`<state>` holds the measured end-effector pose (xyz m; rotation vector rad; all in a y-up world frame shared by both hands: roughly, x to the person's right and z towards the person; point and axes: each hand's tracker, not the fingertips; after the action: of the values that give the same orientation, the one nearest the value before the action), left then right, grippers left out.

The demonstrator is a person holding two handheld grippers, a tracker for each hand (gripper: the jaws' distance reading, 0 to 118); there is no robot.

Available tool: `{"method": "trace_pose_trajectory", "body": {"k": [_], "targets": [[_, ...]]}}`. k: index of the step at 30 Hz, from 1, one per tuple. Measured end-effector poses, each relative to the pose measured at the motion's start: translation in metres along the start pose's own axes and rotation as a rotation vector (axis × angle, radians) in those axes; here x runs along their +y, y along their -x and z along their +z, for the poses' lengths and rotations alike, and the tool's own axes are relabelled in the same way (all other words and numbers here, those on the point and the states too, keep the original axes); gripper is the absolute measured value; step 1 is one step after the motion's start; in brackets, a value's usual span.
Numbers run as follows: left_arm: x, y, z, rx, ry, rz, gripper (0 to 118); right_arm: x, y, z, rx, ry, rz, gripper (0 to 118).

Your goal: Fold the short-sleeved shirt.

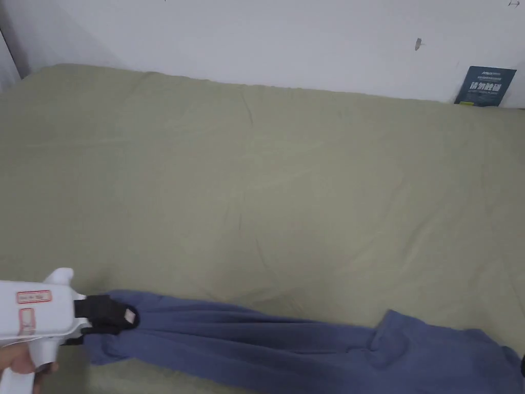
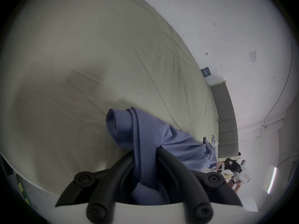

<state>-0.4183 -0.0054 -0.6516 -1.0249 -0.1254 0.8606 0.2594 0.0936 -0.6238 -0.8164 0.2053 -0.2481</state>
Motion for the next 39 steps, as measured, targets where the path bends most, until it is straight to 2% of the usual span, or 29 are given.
{"method": "trace_pose_trajectory", "body": {"k": [4, 9, 14, 19, 26, 29, 32, 34, 35, 36, 37, 38, 39], "targets": [[0.014, 0.022, 0.048, 0.09, -0.078, 0.041, 6, 0.005, -0.007, -0.001, 0.013, -0.015, -0.014, 0], [0.014, 0.026, 0.059, 0.16, -0.043, -0.022, 6, 0.004, -0.01, -0.004, 0.024, -0.022, -0.016, 0], [0.003, -0.029, 0.067, 0.149, -0.058, -0.079, 6, 0.001, -0.01, -0.003, 0.038, -0.019, -0.028, 0], [-0.02, -0.108, 0.07, 0.054, -0.051, -0.243, 6, -0.007, -0.009, 0.001, 0.048, -0.02, -0.026, 0], [-0.064, -0.174, -0.008, 0.012, 0.064, -0.336, 6, -0.017, -0.01, 0.004, 0.032, -0.035, -0.012, 0], [-0.083, -0.182, -0.063, 0.06, 0.137, -0.359, 6, -0.02, -0.009, 0.004, 0.013, -0.03, 0.005, 0], [-0.099, -0.179, -0.111, 0.132, 0.194, -0.378, 6, -0.021, -0.008, 0.005, 0.024, -0.033, -0.01, 0], [-0.109, -0.177, -0.131, 0.119, 0.206, -0.347, 7, -0.022, -0.006, 0.006, 0.027, -0.035, -0.019, 0], [-0.112, -0.174, -0.138, 0.163, 0.187, -0.346, 17, -0.023, -0.006, 0.006, 0.026, -0.036, -0.024, 0], [-0.114, -0.173, -0.141, 0.166, 0.184, -0.345, 44, -0.023, -0.006, 0.006, 0.031, -0.034, -0.027, 0], [-0.11, -0.164, -0.141, 0.147, 0.171, -0.338, 92, -0.022, -0.006, 0.006, 0.033, -0.034, -0.031, 0], [-0.111, -0.167, -0.137, 0.088, 0.186, -0.349, 115, -0.022, 0.001, 0.007, 0.035, -0.033, -0.028, 0], [-0.112, -0.172, -0.131, 0.04, 0.201, -0.368, 118, -0.022, 0.003, 0.007, 0.033, -0.034, -0.027, 0]]}}
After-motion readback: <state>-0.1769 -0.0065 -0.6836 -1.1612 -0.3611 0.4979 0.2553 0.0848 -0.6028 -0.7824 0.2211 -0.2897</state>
